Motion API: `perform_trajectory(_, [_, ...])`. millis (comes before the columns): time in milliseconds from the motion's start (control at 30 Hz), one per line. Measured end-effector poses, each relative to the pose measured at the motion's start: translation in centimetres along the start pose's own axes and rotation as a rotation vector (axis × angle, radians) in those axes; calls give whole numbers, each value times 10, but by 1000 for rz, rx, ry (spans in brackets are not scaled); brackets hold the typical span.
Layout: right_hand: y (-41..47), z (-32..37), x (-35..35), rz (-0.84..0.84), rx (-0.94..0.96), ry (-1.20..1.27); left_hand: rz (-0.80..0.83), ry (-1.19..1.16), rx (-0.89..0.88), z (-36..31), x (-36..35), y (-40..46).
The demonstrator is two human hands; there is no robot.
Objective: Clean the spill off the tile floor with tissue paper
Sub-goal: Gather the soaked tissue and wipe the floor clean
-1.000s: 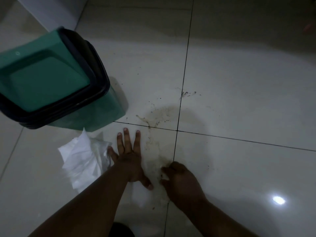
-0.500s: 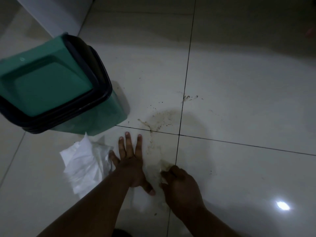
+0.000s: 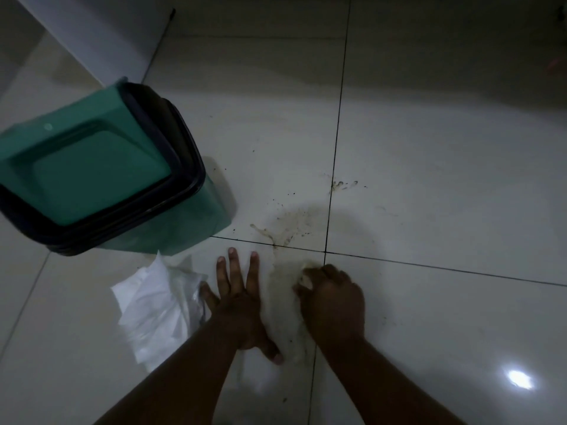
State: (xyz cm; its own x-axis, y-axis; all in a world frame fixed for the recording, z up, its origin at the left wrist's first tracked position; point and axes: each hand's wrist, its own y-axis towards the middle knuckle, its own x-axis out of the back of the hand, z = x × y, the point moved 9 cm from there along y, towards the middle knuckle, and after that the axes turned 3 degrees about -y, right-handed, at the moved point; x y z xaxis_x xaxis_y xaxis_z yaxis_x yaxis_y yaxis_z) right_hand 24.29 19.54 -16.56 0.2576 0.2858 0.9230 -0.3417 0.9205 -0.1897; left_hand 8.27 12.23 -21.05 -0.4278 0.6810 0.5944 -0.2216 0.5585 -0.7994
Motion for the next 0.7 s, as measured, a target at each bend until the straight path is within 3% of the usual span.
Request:
perform_trajectory(67, [8, -1, 3, -31, -16, 21, 0, -3, 12, 3, -1, 2])
perform_trajectory(200, [0, 19, -11, 43, 127, 22, 5, -5, 4, 3, -2, 3])
perform_trajectory(367, [15, 3, 0, 5, -25, 47, 17, 6, 22, 2, 1, 2])
perform_trajectory(500, [-9, 53, -23, 118, 262, -104, 18, 22, 25, 1, 2, 1])
perform_trajectory(700, [35, 26, -1, 10, 83, -69, 26, 33, 22, 5, -2, 4])
